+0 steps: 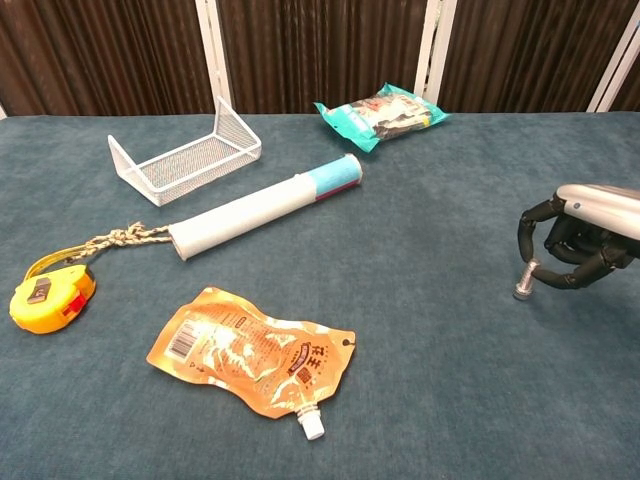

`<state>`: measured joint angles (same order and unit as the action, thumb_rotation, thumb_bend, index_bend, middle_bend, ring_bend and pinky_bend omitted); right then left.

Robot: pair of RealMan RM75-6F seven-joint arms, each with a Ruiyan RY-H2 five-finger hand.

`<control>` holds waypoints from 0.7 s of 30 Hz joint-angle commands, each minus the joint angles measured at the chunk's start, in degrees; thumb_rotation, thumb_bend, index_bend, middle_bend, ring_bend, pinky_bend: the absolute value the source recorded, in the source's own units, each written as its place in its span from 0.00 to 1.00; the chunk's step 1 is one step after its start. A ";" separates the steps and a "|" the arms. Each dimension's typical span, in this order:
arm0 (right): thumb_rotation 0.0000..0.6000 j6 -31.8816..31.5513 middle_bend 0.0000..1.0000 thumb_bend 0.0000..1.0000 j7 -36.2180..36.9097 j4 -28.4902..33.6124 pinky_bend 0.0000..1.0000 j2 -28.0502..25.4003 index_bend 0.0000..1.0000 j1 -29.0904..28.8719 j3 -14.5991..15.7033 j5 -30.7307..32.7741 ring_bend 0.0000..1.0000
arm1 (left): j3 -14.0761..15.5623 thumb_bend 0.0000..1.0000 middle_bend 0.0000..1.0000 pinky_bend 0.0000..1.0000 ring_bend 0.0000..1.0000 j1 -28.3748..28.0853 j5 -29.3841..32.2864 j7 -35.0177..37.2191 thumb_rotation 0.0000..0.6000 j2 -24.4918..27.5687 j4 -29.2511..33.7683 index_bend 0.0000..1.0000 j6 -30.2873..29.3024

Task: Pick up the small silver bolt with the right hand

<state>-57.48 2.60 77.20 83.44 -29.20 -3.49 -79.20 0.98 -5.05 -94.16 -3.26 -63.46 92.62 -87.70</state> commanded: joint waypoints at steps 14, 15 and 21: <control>1.00 0.53 1.00 0.45 -0.17 -0.01 0.99 -0.27 0.61 0.18 0.29 -0.01 1.00 | 0.07 0.37 0.15 0.42 0.25 0.02 -0.16 -0.07 1.00 -0.04 -0.07 0.27 -0.10; 1.00 0.60 1.00 0.43 -0.23 -0.03 0.99 -0.26 0.60 0.18 0.29 0.03 1.00 | 0.07 0.37 0.15 0.42 0.25 0.02 -0.14 -0.03 1.00 -0.03 -0.08 0.27 -0.09; 1.00 0.70 1.00 0.27 -0.39 0.16 0.99 -0.38 0.56 0.23 0.24 0.18 1.00 | 0.08 0.37 0.15 0.42 0.25 0.02 -0.17 0.06 1.00 0.00 -0.09 0.27 -0.13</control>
<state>-56.77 2.18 77.31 83.08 -28.99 -3.27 -79.00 1.06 -5.02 -94.33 -3.19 -63.46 92.52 -87.83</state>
